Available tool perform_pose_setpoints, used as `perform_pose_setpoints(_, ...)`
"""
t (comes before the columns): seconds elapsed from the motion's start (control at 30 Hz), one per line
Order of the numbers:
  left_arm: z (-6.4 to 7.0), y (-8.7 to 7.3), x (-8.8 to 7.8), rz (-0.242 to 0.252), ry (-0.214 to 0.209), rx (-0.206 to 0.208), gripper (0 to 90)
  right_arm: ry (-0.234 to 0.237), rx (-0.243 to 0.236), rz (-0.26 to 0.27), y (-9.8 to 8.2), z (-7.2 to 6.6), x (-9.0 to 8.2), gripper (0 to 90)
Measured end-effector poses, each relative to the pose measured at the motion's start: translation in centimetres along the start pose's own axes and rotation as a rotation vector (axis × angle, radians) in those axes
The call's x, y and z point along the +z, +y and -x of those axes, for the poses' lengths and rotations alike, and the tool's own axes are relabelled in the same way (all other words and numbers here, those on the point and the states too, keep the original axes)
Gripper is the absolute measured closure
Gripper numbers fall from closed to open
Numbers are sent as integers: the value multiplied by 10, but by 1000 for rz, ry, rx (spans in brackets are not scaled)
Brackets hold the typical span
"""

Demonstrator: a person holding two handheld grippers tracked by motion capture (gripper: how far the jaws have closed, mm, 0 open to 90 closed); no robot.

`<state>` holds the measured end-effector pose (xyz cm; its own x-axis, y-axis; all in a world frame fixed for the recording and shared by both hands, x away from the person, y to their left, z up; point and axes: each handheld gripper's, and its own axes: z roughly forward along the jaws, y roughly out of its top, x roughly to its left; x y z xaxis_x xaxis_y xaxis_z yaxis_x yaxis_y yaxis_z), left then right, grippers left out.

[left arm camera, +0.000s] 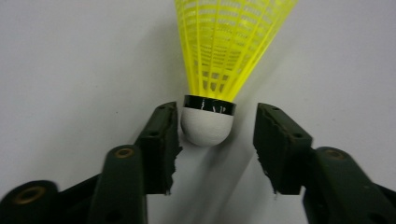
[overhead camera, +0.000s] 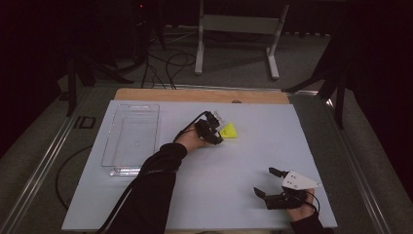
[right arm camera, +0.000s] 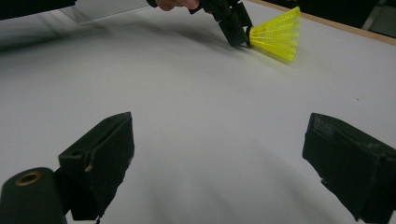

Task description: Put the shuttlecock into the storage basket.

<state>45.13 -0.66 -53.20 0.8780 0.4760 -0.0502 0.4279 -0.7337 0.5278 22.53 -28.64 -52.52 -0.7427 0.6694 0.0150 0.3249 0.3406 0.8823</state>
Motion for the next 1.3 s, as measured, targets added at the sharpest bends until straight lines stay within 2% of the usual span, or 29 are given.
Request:
perform_pose_setpoints(0.1, 1, 0, 3, -16, 10, 11, 558, 1, 0, -1, 0, 0, 0, 91)
perform_pose_setpoints(0.27, 0, 3, 5, -19, 10, 3, 629, 1, 3, -2, 0, 0, 0, 91)
perform_pose_setpoints(0.43, 2, 4, 5, -32, 7, 17, 652, 0, 4, -2, 0, 0, 0, 91)
perform_pose_setpoints(0.57, 3, 6, 1, -15, 4, 17, 658, -3, 2, -2, 0, 0, 0, 91)
perform_pose_setpoints(0.63, 4, 8, -3, -22, 14, 26, 658, -4, 3, -4, 0, 0, -1, 91)
perform_pose_setpoints(0.77, 6, 12, -14, -17, -12, 25, 660, -8, 4, -4, 0, 0, -1, 91)
perform_pose_setpoints(0.8, 6, 13, -17, -16, -7, 29, 660, -9, 4, -4, 0, 0, -1, 91)
perform_pose_setpoints(1.03, 8, 15, -35, 3, -54, 11, 661, -18, 3, -4, 1, 1, -1, 91)
perform_pose_setpoints(1.17, 11, 16, -47, 4, -48, 23, 661, -21, 2, -3, 1, 1, -1, 91)
perform_pose_setpoints(1.2, 11, 16, -50, 1, -65, 16, 661, -22, 2, -3, 1, 1, -1, 91)
perform_pose_setpoints(1.3, 13, 16, -59, 2, -70, 19, 662, -24, 3, -4, 1, 1, -1, 92)
